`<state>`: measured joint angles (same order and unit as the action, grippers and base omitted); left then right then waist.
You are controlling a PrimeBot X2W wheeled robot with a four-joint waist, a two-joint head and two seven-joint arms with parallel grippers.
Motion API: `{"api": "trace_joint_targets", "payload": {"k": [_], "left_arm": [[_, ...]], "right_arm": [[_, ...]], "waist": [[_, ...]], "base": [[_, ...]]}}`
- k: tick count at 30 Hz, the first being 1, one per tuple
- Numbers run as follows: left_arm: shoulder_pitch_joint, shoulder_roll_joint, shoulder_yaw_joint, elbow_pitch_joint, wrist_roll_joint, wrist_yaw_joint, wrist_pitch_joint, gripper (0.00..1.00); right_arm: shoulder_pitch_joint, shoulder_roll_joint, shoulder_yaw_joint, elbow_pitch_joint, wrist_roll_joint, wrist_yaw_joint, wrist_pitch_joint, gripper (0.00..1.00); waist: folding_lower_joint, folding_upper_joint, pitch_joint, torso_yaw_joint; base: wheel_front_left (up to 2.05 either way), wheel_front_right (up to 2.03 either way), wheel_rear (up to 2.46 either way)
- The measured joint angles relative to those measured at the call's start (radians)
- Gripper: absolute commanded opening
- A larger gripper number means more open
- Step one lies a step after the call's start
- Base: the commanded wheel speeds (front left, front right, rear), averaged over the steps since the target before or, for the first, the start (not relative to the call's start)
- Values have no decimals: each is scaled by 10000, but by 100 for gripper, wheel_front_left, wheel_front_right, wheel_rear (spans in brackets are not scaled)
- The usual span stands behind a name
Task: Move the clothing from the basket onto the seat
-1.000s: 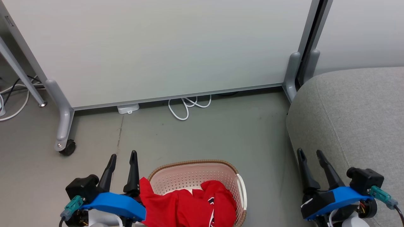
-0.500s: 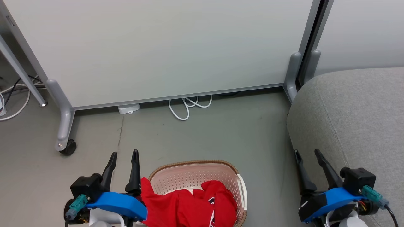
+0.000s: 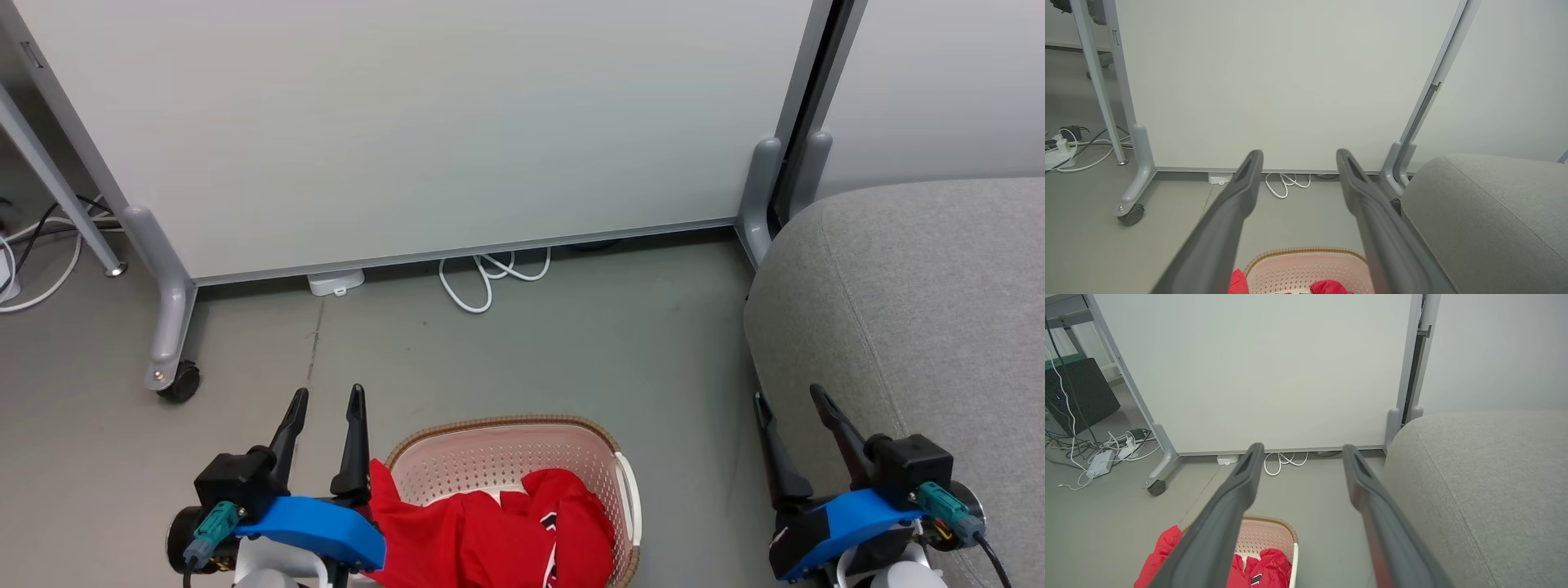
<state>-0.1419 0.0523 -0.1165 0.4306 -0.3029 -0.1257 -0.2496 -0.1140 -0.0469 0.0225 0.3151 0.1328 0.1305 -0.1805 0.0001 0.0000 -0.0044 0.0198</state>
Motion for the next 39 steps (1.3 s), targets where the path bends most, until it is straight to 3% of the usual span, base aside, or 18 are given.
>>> {"api": "trace_joint_targets", "payload": {"k": [7, 25, 39], "left_arm": [[-34, -4, -73, 98, 353, 0, -121, 100], [-46, -6, -155, 184, 410, -31, -121, 100], [-841, 558, -554, 1139, 445, -33, -119, 100]], "right_arm": [[-3, -2, 40, -17, -447, 0, -69, 100], [-76, -8, 144, 12, -288, 0, -148, 100], [-847, -15, 683, -357, 29, 2, -366, 100]], "waist": [[0, 0, -3, 6], [0, 0, 122, -115], [0, 0, 1845, -824]], "base": [[0, 0, 0], [0, 0, 0], [0, 0, 0]]}}
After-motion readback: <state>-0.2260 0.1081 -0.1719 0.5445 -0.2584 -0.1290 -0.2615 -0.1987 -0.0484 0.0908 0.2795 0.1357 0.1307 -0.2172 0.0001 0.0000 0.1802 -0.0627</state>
